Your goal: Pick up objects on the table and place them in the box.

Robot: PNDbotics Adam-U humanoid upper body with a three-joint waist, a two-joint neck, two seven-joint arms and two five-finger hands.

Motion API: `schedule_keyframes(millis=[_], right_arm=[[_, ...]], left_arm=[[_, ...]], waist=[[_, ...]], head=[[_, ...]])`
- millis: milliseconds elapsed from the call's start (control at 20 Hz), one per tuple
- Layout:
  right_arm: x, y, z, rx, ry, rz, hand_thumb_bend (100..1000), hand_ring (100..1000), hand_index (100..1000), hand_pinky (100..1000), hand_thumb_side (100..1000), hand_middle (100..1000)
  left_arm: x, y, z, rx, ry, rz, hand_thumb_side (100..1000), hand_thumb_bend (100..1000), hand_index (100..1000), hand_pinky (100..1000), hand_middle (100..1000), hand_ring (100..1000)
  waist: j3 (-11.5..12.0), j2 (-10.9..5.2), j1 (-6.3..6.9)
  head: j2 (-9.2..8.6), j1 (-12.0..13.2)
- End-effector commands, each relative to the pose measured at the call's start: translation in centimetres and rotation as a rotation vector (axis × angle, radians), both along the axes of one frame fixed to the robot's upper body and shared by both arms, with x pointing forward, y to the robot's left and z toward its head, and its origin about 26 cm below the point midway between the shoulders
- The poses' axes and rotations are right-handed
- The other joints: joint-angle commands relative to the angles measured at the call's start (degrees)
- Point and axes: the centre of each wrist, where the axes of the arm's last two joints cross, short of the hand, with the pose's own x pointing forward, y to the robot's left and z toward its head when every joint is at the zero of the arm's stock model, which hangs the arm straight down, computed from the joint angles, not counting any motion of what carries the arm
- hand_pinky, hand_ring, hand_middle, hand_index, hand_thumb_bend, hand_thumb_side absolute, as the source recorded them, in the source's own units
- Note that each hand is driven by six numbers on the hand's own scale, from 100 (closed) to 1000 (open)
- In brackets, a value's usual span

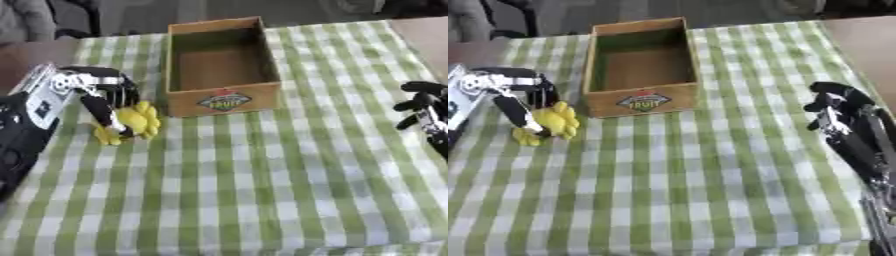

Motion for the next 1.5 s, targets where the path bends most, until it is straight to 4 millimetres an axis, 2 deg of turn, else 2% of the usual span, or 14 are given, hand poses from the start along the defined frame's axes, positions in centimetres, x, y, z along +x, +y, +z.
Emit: schedule_keyframes(millis=[50,100,200,300,350,500,750,950,1050,1200,1500], right_arm=[[0.0,-0.3,0.9,-0.020,-0.026,0.000,100,657,796,475,613,760],[0.0,-0.3,0.9,-0.020,-0.026,0.000,100,657,796,475,613,760],[0.0,-0.3,0.9,-0.021,-0.026,0.001,100,657,796,475,612,760],[0.0,-0.3,0.9,-0.021,-0.027,0.001,100,657,796,476,612,760],[0.0,-0.3,0.9,-0.021,-0.026,0.001,100,657,796,476,611,760],[0.0,-0.4,0.8,-0.022,-0.025,0.000,100,657,796,476,611,760],[0.0,-0.3,0.7,-0.027,-0.019,0.008,100,657,796,476,613,760],[0.0,-0.2,0.7,-0.031,-0.017,0.019,100,657,794,475,614,760],[0.1,0.0,0.8,-0.032,-0.017,0.028,100,657,794,475,616,761],[0.2,0.2,0.8,-0.033,-0.016,0.041,100,656,794,474,620,760],[0.2,0.6,0.7,-0.035,-0.010,0.063,100,656,793,474,626,760]], left_arm=[[-0.1,1.0,1.7,0.047,-0.030,0.012,100,476,467,393,328,357],[-0.1,1.0,1.9,0.044,-0.046,0.012,100,411,396,327,245,282],[-0.2,0.9,2.3,0.024,-0.096,0.017,100,369,335,275,173,217],[-0.2,0.9,2.8,0.006,-0.131,0.021,111,330,324,268,159,207],[-0.3,0.8,3.1,-0.005,-0.147,0.019,100,356,323,266,155,204],[-0.4,0.2,5.3,-0.038,-0.219,0.003,100,345,328,294,157,208],[-0.8,-2.0,10.0,-0.082,-0.423,-0.051,100,365,333,314,160,214],[-0.8,-4.1,12.2,-0.109,-0.620,-0.066,100,394,338,300,163,219],[-0.6,-5.2,12.4,-0.110,-0.702,-0.064,100,435,346,305,173,229],[0.0,-6.7,11.8,-0.100,-0.805,-0.043,100,440,341,314,183,240],[2.0,-8.6,7.8,-0.100,-0.884,0.031,100,418,373,366,228,287]], waist=[[0.04,-0.73,-0.21],[0.06,-0.73,-0.21],[0.10,-0.74,-0.23],[0.12,-0.74,-0.26],[0.12,-0.75,-0.29],[0.13,-0.81,-0.34],[-0.17,-0.97,-0.18],[-0.98,-1.03,0.06],[-1.67,-1.00,0.18],[-2.90,-0.85,0.33],[-5.15,-0.50,0.56]], head=[[-0.24,0.05],[-0.24,0.03],[-0.28,0.01],[-0.34,0.05],[-0.38,0.04],[-0.37,0.06],[-0.26,0.45],[-0.34,0.97],[-0.56,1.30],[-0.92,2.02],[-1.34,3.52]])
